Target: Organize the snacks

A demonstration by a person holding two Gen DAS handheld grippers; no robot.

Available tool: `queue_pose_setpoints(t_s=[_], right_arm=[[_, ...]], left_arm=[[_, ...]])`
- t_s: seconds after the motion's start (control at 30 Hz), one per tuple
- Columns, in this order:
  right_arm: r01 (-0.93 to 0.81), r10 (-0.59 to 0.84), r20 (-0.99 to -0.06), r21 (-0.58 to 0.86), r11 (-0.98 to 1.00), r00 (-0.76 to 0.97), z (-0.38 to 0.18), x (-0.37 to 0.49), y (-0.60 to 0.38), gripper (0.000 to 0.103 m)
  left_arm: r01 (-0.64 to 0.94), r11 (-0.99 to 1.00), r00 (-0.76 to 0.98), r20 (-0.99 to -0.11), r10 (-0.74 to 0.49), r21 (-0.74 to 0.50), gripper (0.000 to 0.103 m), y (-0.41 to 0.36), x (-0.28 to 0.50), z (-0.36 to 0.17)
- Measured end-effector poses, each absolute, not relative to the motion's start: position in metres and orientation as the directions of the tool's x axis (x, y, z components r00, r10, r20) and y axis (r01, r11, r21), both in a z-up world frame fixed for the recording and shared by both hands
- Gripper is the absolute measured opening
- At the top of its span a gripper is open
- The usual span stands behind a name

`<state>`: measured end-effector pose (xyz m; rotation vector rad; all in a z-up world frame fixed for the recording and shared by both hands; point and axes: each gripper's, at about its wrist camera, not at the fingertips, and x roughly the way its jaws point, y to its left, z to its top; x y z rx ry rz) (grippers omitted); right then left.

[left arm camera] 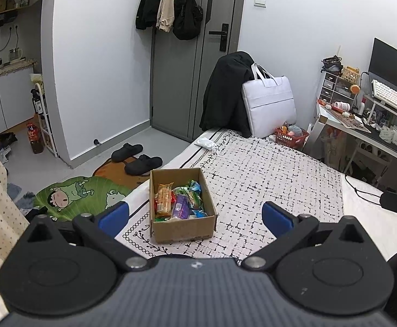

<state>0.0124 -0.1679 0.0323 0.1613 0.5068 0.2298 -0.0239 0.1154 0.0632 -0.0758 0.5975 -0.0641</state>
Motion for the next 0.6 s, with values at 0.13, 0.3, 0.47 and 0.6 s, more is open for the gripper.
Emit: queue_pose_setpoints(t_s=[0.13,0.3,0.47,0.6], right_arm=[[-0.179,0.257,-0.465,0.206,0.962,0.847,0.0317,0.0132,-0.1676,0.103],[-0.187,0.260,-0.467,0.198,0.962,0.845,0.0320,0.0136,-0.1653,0.103],[-0.189,0.261,-0.470,0.195,0.962,0.843,0.0317,0.0138,-0.1643,0.103],[-0.185,0.257,-0.471,0.195,0.963,0.844,0.0316,0.0133,-0.1637,0.103]], left_arm=[[0.039,0.995,0.821,-0.565,-0.087,-0.096,0.103,0.1164,-0.0246,0.0630],[0.039,0.993,0.815,-0.572,-0.095,-0.109,0.103,0.1172,-0.0246,0.0632],[0.035,0.991,0.815,-0.571,-0.101,-0.125,0.103,0.1182,-0.0252,0.0644],[0.036,0.992,0.815,-0.570,-0.101,-0.125,0.103,0.1179,-0.0256,0.0641]])
